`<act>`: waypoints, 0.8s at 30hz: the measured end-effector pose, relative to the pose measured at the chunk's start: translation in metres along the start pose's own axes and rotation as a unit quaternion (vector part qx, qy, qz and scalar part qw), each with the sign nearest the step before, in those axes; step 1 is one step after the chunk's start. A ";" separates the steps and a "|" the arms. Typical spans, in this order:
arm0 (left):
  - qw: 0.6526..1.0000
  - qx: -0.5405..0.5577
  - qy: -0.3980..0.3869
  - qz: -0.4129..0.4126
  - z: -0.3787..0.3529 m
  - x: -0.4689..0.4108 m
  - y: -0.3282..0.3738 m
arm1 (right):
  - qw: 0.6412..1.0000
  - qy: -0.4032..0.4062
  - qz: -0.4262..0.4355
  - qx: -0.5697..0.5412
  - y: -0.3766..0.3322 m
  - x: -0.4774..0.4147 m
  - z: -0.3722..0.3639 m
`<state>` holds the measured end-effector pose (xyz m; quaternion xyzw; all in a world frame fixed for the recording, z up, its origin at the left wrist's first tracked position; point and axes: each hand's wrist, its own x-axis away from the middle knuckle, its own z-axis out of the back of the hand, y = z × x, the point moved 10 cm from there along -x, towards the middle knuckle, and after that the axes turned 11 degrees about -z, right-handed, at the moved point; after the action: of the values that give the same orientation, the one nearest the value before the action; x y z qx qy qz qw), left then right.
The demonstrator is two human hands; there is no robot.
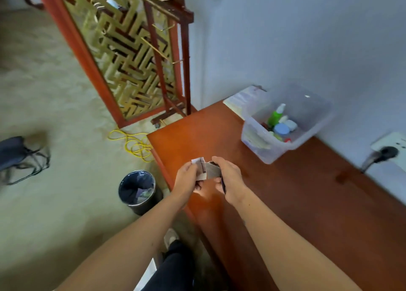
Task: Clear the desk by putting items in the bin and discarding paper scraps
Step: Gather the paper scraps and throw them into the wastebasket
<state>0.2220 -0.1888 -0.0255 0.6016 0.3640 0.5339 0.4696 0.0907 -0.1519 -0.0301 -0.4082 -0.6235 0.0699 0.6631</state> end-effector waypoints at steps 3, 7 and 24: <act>0.999 -0.011 0.044 0.026 0.054 -0.036 -0.010 | 0.999 -0.001 -0.023 0.023 -0.003 -0.030 -0.055; 0.993 0.017 0.100 0.067 0.123 -0.087 -0.024 | 0.996 -0.014 -0.071 0.048 -0.005 -0.078 -0.133; 0.948 -0.012 0.252 0.192 0.350 -0.225 -0.142 | 0.960 -0.030 -0.228 0.157 0.064 -0.260 -0.370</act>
<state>0.5383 -0.4201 -0.2250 0.5001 0.3415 0.7527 0.2583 0.3891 -0.4342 -0.2292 -0.1431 -0.7011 0.0263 0.6981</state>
